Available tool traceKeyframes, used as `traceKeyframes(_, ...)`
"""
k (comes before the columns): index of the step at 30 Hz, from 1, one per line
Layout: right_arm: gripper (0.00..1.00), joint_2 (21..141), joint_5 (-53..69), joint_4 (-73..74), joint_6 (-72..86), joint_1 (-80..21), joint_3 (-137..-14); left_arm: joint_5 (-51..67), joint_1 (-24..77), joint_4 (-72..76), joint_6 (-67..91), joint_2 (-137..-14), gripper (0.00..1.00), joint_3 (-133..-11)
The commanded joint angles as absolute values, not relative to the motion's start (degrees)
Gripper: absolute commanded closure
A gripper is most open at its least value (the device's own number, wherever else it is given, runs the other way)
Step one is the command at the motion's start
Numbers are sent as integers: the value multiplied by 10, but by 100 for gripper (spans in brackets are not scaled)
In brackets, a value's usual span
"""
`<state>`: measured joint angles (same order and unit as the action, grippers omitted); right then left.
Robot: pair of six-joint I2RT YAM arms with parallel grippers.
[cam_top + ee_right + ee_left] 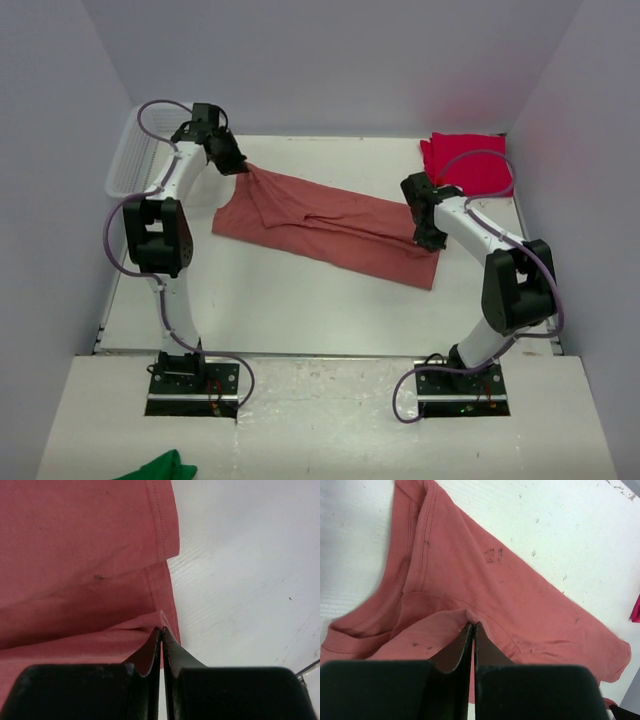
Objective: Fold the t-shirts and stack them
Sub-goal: Fold the other side of the tshirt into a rectangle
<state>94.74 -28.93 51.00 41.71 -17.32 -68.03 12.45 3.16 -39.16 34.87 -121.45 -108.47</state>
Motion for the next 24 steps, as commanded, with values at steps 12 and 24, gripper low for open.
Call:
traceKeyframes(12, 100, 995, -278, 483, 377, -144, -733, 147, 35, -402, 359, -1273, 100, -1179)
traceKeyframes(24, 46, 987, -343, 383, 273, -142, -799, 208, 55, -246, 302, -1216, 0, -1163)
